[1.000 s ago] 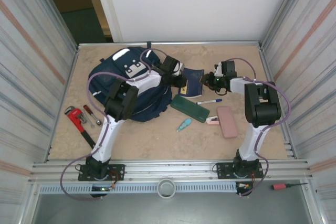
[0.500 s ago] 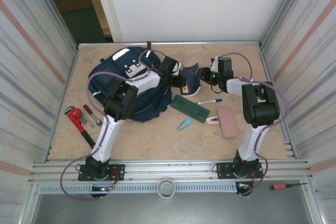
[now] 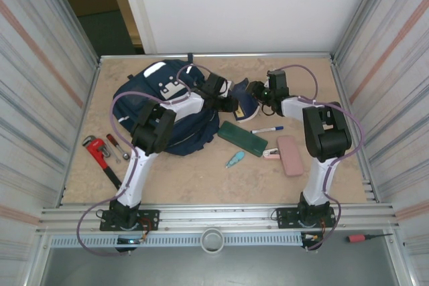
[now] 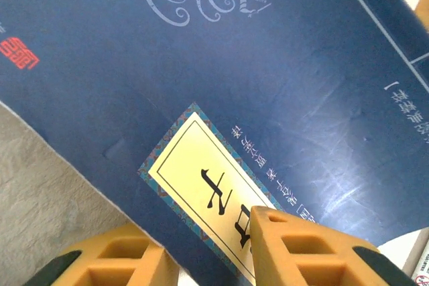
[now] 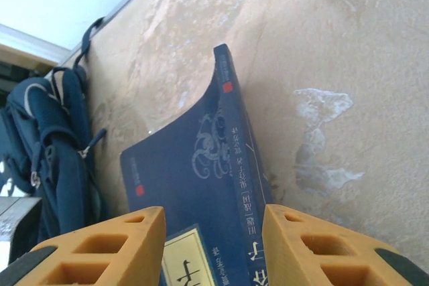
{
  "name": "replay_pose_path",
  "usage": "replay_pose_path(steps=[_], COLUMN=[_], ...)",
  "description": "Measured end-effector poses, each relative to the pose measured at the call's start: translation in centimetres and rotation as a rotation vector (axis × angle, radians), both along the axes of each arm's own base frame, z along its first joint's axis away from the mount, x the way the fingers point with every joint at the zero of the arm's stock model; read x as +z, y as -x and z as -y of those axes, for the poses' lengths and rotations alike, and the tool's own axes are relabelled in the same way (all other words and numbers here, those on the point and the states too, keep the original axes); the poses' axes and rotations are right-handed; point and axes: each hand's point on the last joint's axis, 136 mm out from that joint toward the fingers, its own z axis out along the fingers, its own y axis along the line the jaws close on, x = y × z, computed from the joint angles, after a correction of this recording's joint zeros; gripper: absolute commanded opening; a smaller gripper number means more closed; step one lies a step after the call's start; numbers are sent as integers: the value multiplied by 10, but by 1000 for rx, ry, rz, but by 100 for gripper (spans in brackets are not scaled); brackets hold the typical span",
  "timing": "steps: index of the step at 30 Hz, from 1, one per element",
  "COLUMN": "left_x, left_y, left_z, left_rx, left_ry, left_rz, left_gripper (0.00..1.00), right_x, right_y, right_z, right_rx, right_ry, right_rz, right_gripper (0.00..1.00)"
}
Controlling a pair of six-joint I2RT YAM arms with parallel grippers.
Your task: Pack the student bag
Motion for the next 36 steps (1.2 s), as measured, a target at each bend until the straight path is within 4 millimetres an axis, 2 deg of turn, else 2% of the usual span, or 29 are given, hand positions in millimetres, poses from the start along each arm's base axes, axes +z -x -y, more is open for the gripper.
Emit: replay_pose_path(steps=[4, 12, 19, 26, 31, 36], left_x=[0, 1, 1, 3, 4, 4], left_y=[1, 1, 2, 5, 6, 7], left_z=[0, 0, 2, 4, 6, 6], left_rx=[-1, -10, -19, -32, -43, -47], left_ry=[4, 21, 32, 44, 54, 58], left_rz=[-2, -6, -11, -18, -23, -25], left_gripper=[32, 33, 33, 33, 34, 38], right_x=[-5, -6, -15, -14, -19, -31], right_y=[-2, 1, 17, 38, 49, 51], right_z=[3, 7, 20, 3, 5, 13], right_rx=[-22, 29, 71, 236, 315, 311], right_ry=[9, -7, -90, -150, -124, -79], right_rz=[-20, -108, -220, -287, -308, -341], right_gripper=[42, 51, 47, 44, 33, 12])
